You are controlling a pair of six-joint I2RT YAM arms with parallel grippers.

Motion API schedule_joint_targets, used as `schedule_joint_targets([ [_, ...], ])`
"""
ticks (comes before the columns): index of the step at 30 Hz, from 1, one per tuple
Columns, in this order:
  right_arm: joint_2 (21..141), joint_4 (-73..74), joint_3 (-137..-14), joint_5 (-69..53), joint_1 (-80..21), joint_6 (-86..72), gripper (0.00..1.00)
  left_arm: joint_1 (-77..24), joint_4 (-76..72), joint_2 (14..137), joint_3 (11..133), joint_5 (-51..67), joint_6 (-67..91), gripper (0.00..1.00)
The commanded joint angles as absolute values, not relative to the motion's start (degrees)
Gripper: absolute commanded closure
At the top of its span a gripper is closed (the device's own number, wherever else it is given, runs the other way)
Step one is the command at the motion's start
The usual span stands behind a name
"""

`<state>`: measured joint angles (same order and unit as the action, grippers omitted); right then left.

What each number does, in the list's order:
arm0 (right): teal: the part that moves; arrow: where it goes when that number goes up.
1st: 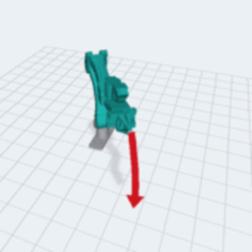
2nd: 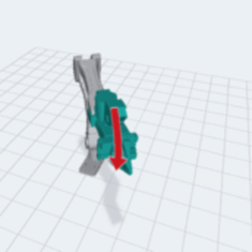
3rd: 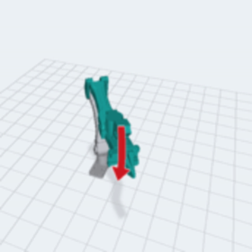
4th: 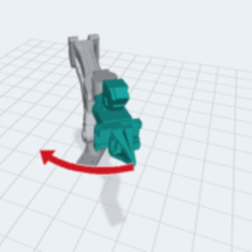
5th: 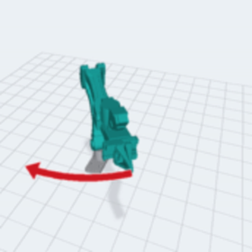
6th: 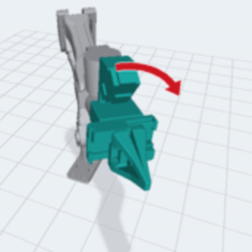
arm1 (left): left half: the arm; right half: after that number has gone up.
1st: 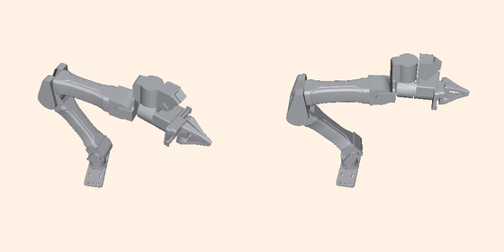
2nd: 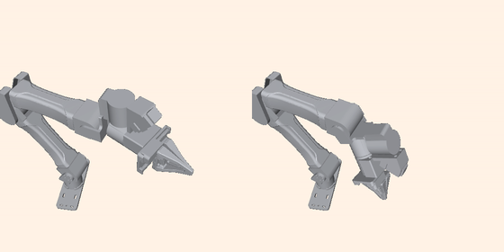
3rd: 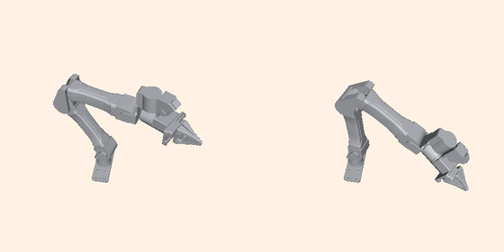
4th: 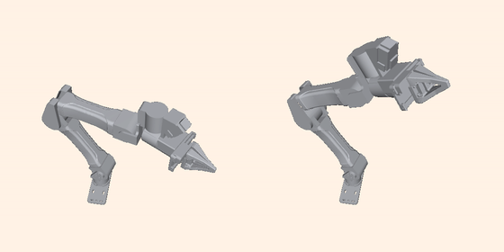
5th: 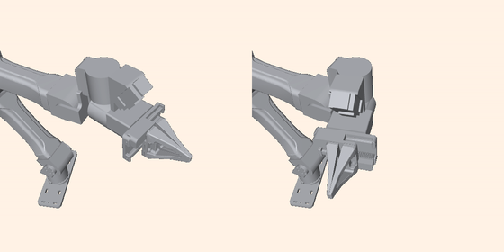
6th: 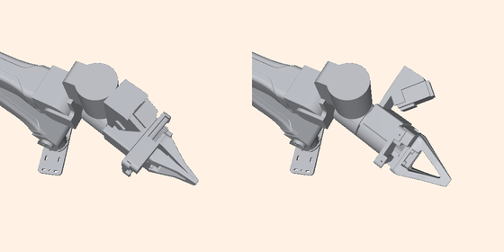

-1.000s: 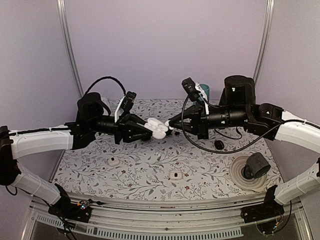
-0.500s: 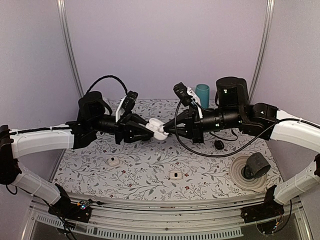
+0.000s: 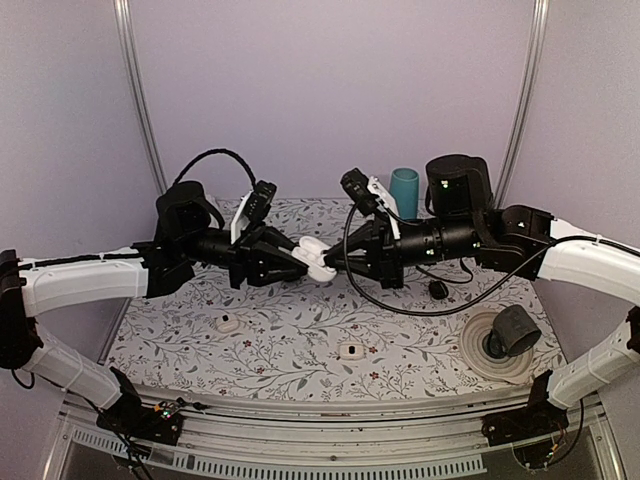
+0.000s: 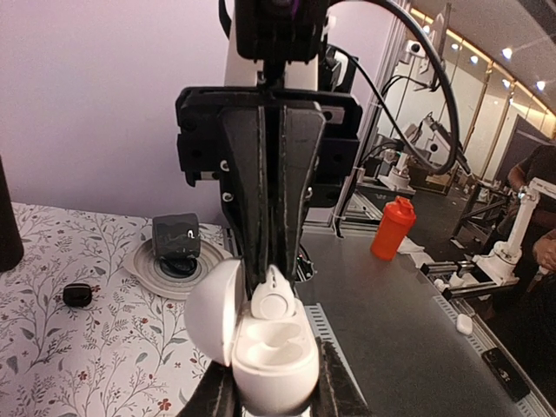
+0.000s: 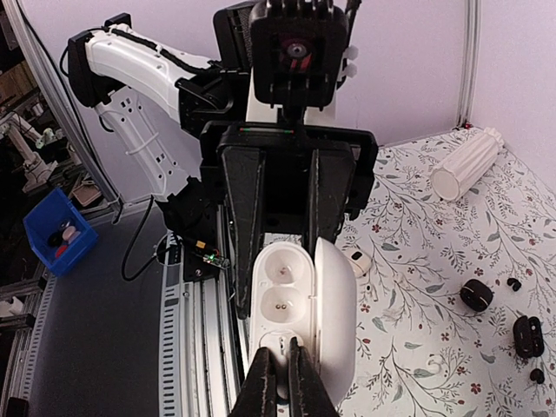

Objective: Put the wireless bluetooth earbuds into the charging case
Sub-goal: Place the right earbud in the right side groove of the charging case.

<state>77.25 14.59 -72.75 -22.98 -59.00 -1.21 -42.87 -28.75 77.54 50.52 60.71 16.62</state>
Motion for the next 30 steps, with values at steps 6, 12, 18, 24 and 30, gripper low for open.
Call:
schedule_joint_targets([
  [6,78.1,16.5,-74.2,-21.6,-59.6,1.1,0.93,-43.6,-31.5,75.9,51.6,59.4,17.4,1.00],
  [12,78.1,16.5,-74.4,-21.1,-59.8,1.1,0.85,-43.6,-32.3,76.0,51.1,58.1,17.7,1.00],
  [18,77.7,16.5,-74.5,-20.5,-59.9,1.1,0.77,-43.5,-31.9,75.6,50.6,56.7,17.3,1.00],
  [24,76.2,15.8,-74.0,-18.1,-59.9,0.6,0.72,-43.5,-31.7,75.5,50.6,56.4,17.2,1.00],
  [30,74.1,14.2,-73.2,-16.7,-59.9,0.3,0.68,-43.5,-31.5,75.3,50.4,55.8,16.9,1.00],
])
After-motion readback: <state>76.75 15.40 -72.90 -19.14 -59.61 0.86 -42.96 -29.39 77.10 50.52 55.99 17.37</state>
